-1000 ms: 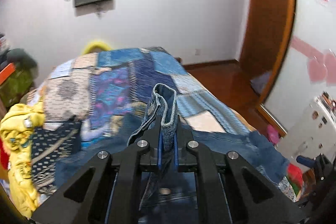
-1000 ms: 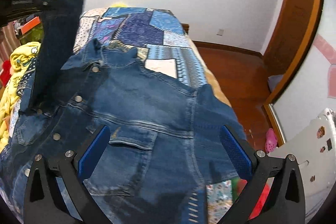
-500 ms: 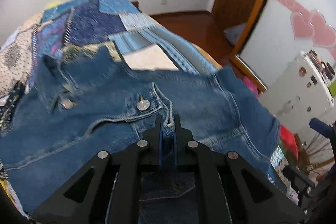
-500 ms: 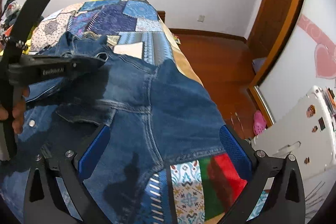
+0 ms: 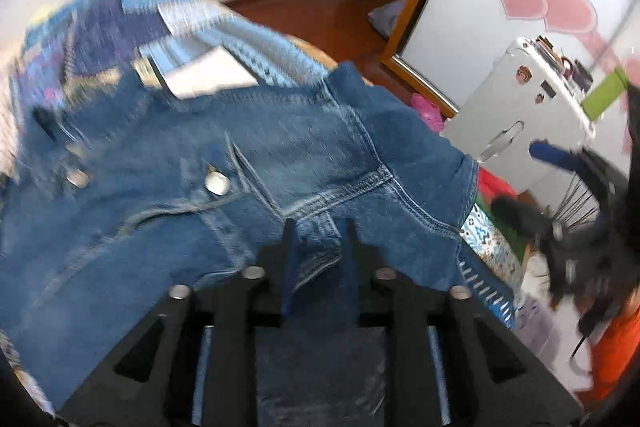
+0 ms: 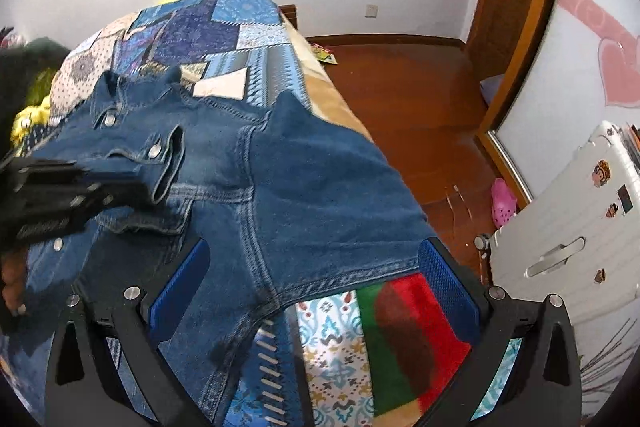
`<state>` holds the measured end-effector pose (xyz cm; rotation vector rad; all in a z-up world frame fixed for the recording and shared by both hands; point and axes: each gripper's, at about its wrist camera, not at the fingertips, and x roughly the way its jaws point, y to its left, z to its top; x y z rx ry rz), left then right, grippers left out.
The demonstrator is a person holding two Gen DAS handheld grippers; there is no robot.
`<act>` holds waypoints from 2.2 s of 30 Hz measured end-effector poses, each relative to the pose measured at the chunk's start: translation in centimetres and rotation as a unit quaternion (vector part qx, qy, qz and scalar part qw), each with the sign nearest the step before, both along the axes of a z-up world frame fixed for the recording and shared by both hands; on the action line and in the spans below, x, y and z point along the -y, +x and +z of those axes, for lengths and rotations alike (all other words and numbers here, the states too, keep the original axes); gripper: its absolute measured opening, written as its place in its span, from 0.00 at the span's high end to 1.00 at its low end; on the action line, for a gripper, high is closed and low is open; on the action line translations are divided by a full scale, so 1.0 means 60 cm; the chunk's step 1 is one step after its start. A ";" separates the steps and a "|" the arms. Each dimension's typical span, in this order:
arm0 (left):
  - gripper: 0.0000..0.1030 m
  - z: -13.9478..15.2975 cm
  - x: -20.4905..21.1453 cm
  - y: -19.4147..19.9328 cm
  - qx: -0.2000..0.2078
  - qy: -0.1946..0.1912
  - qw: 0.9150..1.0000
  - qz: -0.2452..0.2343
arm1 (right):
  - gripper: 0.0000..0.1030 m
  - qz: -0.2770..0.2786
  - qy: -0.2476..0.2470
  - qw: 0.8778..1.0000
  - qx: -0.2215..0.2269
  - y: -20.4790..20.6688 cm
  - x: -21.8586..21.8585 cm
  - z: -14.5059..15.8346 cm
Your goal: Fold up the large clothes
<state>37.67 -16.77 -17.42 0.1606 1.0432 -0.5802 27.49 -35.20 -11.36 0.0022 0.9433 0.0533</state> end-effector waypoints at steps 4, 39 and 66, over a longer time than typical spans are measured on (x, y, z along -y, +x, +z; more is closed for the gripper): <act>0.39 0.044 -0.049 -0.018 0.077 0.033 0.996 0.041 | 0.00 -0.017 0.027 0.999 -0.004 0.011 0.034 0.005; 0.34 -0.049 -0.394 -0.103 0.037 0.060 0.957 0.283 | 0.91 -0.222 0.244 0.939 -0.093 0.086 0.190 -0.164; 0.34 0.019 -0.476 -0.216 0.094 0.027 0.948 0.303 | 0.95 0.093 0.215 0.972 -0.027 0.121 -0.287 0.028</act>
